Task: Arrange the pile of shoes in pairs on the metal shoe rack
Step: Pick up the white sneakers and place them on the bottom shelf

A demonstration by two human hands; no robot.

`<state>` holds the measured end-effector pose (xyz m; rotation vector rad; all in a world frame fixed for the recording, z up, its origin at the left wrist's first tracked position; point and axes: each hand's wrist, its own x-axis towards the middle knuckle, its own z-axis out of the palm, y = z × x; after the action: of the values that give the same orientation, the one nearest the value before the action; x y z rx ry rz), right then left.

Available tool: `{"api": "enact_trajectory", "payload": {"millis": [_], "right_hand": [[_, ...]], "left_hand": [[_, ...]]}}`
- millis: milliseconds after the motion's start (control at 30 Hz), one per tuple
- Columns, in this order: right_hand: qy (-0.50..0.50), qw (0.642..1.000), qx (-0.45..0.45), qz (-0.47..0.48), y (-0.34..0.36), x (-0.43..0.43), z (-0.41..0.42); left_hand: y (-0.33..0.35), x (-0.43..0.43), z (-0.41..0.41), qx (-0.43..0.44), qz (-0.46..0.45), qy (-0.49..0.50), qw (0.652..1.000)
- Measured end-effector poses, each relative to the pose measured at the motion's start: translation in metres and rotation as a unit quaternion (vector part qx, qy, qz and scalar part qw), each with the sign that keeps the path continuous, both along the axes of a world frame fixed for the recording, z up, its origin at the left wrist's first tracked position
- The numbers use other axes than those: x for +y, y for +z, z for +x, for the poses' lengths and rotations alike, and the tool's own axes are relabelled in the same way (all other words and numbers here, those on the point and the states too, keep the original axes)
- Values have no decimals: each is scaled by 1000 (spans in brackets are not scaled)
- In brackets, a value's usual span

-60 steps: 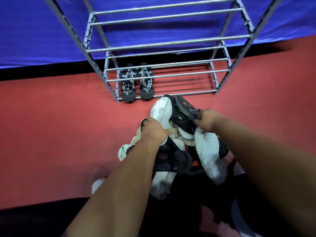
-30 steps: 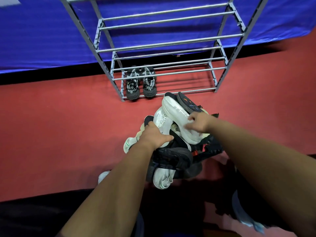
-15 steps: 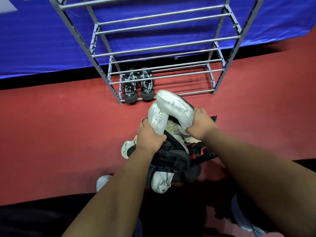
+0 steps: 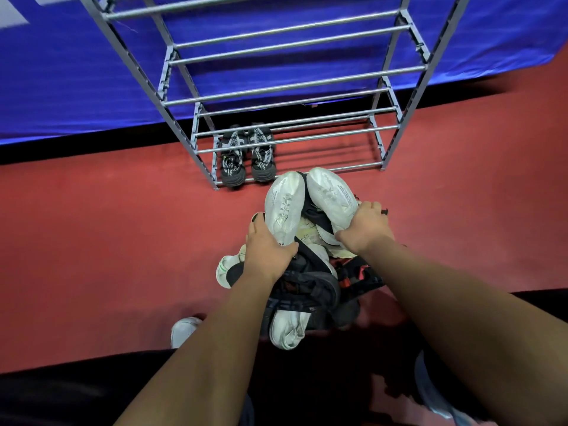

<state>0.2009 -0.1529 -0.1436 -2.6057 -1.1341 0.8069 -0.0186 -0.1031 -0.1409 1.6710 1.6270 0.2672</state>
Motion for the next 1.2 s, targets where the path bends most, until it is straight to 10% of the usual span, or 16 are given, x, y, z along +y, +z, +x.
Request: {"api": "enact_trajectory", "payload": {"millis": [533,1200], "right_hand": [[-113,980,122,113,-4,32,34],[-93,987,34,125,-55,160,155]], "left_hand": [[-10,42,45,-60,20,30,998],[-67,174,211,-107,-7,48,993]]}}
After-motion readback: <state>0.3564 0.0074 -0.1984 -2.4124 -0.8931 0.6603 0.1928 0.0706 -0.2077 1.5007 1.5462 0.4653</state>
